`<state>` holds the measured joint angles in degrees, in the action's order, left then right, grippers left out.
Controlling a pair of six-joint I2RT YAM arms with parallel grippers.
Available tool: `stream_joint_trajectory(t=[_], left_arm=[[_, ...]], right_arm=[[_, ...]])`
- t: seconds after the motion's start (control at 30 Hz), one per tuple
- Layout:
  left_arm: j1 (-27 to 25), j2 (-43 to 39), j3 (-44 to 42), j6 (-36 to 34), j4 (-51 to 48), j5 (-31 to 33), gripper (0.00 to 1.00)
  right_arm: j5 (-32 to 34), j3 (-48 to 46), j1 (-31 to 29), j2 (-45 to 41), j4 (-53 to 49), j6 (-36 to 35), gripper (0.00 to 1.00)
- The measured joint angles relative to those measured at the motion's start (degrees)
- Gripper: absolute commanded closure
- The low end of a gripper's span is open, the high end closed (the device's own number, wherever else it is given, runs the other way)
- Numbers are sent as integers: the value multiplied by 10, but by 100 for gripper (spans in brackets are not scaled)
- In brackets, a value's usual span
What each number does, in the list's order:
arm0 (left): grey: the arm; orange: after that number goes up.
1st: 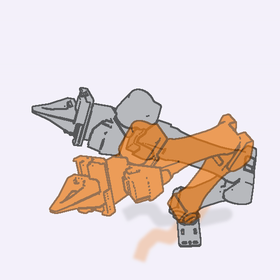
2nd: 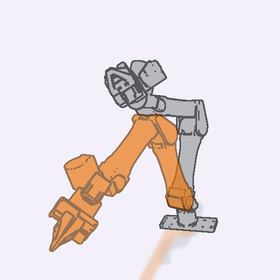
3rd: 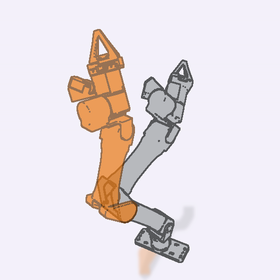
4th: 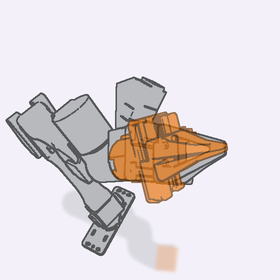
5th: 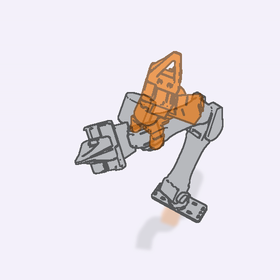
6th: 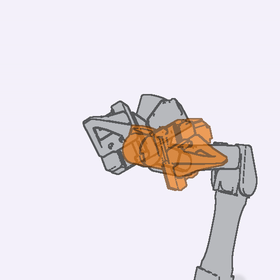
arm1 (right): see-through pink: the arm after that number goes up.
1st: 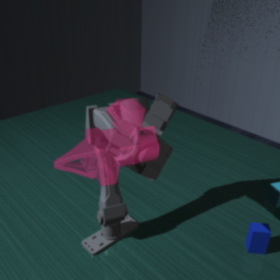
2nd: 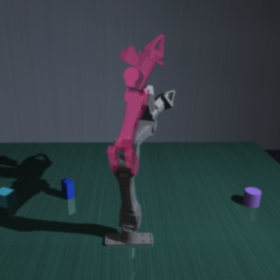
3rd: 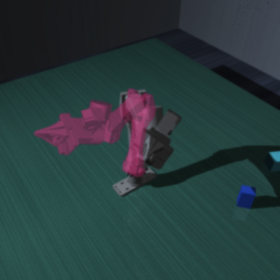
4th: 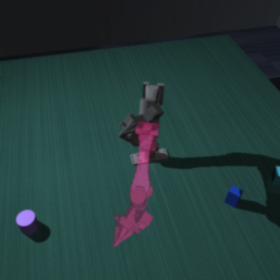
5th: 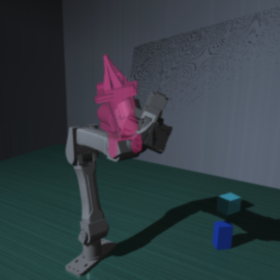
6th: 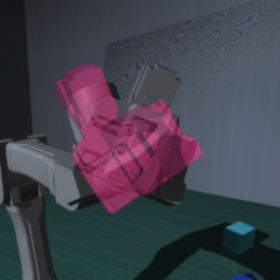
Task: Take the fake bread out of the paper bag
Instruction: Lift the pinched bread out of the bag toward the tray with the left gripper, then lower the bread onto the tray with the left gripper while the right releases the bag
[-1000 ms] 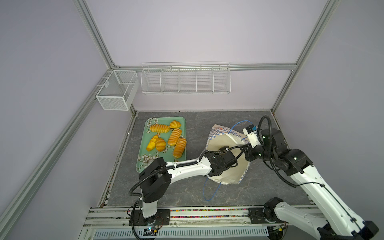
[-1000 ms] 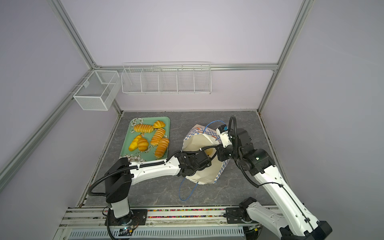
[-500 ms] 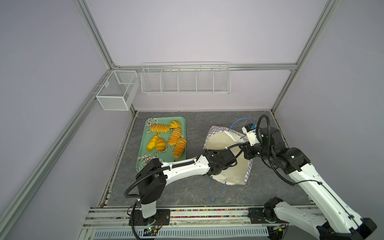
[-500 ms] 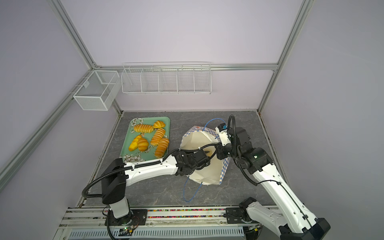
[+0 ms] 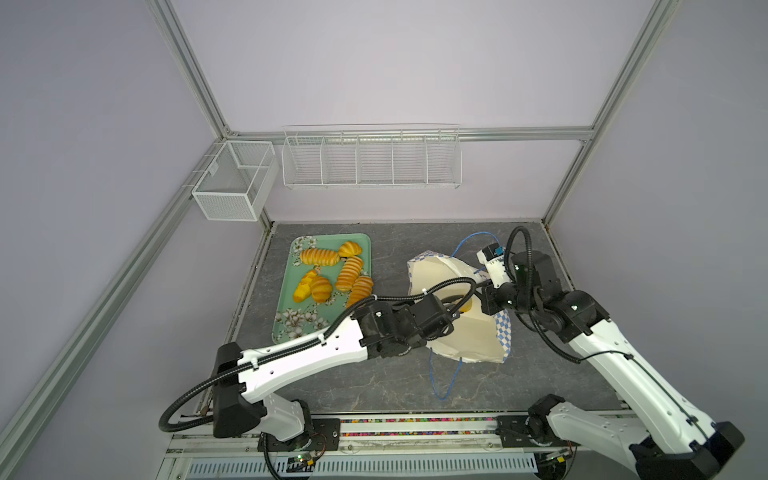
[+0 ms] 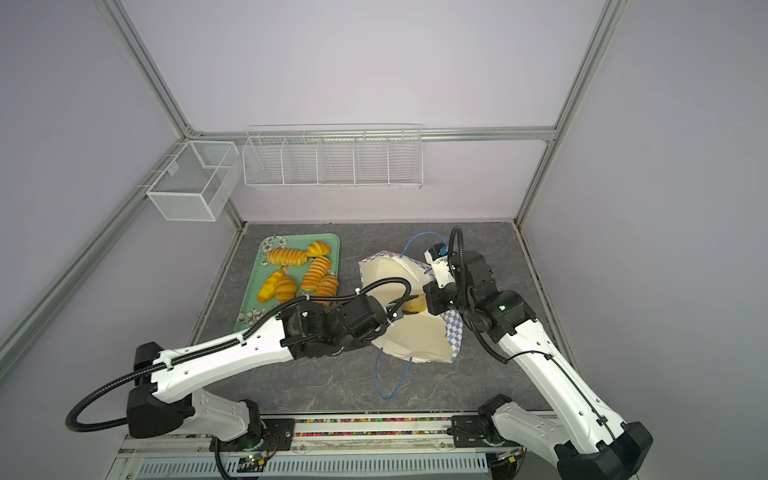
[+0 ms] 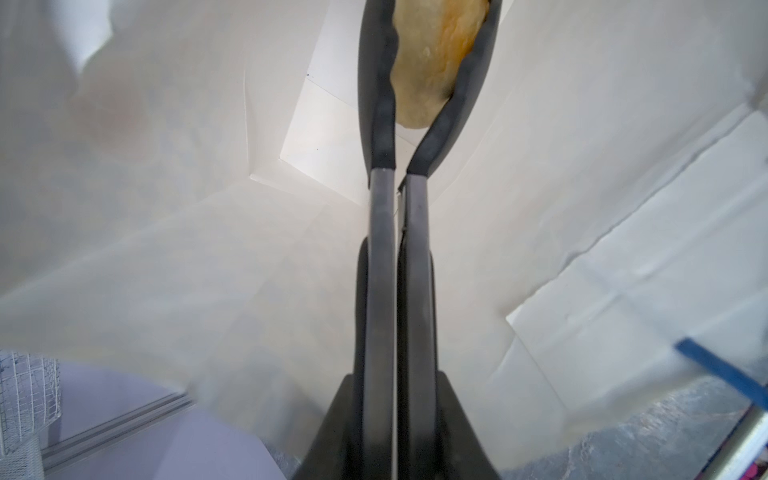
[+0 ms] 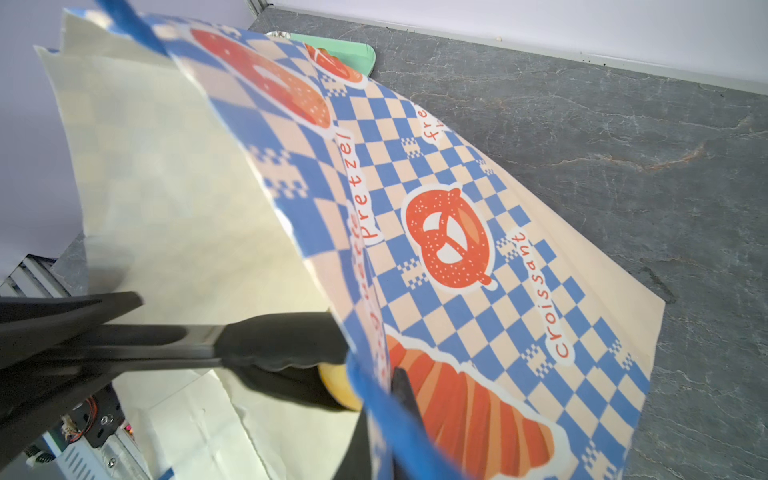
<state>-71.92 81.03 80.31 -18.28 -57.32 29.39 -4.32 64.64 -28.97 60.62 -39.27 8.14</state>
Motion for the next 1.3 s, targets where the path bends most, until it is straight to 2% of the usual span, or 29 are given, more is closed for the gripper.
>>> stream_joint_trajectory(t=[0.33,0.53,0.67,0.93,1.13,1.3], left_arm=[[-1,-92,-2,82,-52,-77,100],[-1,-191,-19,159,-51,-82,100],[0,-266,-59,198,-33,-74,100],[23,-336,-132,294,-11,-47,100],[67,-450,-202,401,-10,-24,100],[72,-487,-219,506,-48,23,100]], right_arm=[[32,5,7,18,12,19,93],[32,32,17,64,11,28,93],[32,45,20,73,5,30,93],[27,84,27,92,-6,30,93],[5,117,29,122,-10,32,93],[-29,155,34,164,-12,39,93]])
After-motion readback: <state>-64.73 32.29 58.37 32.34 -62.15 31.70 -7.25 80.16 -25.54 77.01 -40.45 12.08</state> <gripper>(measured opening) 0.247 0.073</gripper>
